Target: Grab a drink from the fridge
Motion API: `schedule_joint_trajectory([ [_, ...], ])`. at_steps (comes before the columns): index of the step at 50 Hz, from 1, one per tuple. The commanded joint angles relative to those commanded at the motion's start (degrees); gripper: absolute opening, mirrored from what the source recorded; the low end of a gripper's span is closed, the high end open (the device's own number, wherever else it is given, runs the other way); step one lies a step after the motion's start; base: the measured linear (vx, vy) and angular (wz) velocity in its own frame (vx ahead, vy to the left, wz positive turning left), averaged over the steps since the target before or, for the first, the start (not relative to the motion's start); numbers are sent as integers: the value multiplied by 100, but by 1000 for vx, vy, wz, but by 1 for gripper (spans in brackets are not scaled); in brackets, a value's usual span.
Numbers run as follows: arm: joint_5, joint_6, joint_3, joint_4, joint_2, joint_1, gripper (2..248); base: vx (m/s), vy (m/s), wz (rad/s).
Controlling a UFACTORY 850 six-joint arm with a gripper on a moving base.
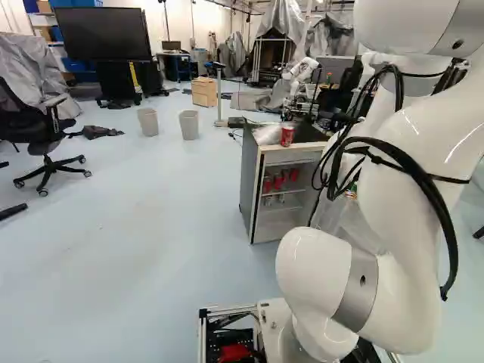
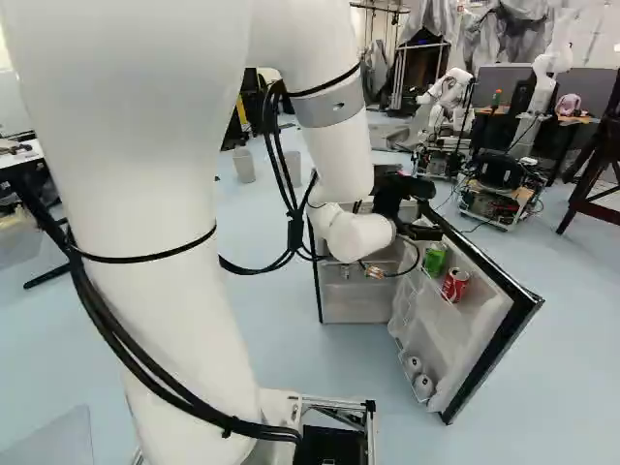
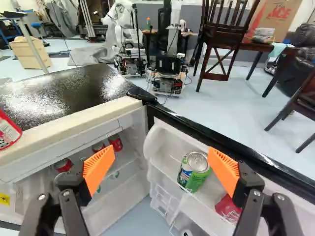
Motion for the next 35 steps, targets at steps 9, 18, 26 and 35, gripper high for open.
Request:
schedule_joint_trajectory([
  [9,-309,0,-147,0,-5,-128,247,0,0,0],
  [18,-614,0,-298,0,-16,-252,247,0,0,0],
  [26,-878,0,-436,0,-29,-360,247,0,0,0],
  [35,-1163,0,-596,0,-49,-477,247,0,0,0],
])
